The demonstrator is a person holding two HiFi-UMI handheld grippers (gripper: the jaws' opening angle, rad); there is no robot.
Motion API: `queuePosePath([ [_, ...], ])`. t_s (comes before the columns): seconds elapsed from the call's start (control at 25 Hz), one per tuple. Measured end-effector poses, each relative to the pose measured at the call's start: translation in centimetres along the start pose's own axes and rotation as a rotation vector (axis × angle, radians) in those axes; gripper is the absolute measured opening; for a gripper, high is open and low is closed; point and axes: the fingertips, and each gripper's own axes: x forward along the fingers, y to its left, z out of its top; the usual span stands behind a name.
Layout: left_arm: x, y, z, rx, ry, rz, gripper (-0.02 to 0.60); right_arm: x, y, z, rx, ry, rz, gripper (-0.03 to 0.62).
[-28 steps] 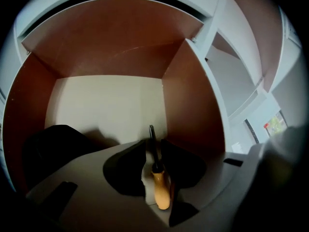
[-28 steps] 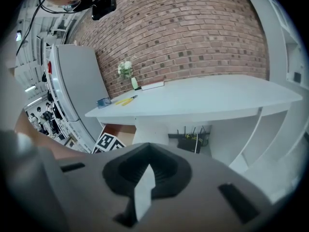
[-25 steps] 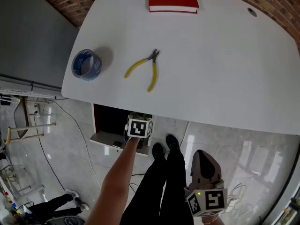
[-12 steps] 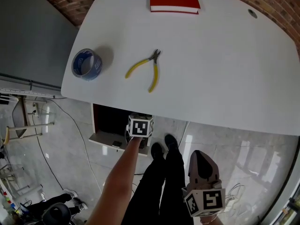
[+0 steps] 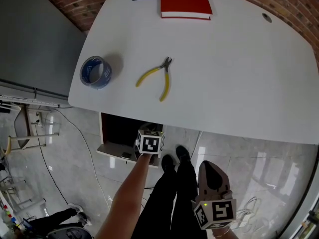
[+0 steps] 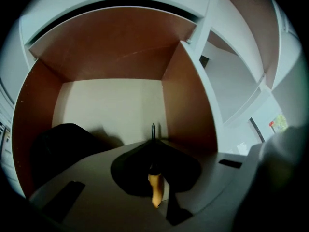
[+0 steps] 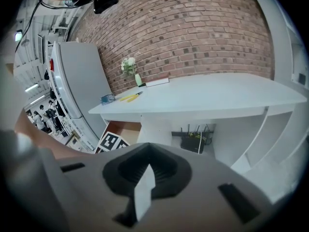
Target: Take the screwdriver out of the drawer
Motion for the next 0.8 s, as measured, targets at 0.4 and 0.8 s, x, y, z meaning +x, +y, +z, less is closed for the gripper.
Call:
queuePosePath([
  [0.4, -3.7, 0.2, 1.1, 0.052, -0.082, 0.044, 0.006, 0.6, 0.3, -0.1, -0.025, 0.003, 0.02, 0.003],
  [0.8, -8.8, 0.4, 3.5, 0.09, -0.197, 0.063, 0.005, 1.1, 1.9, 1.9, -0.104, -0.022, 0.07, 0.002],
])
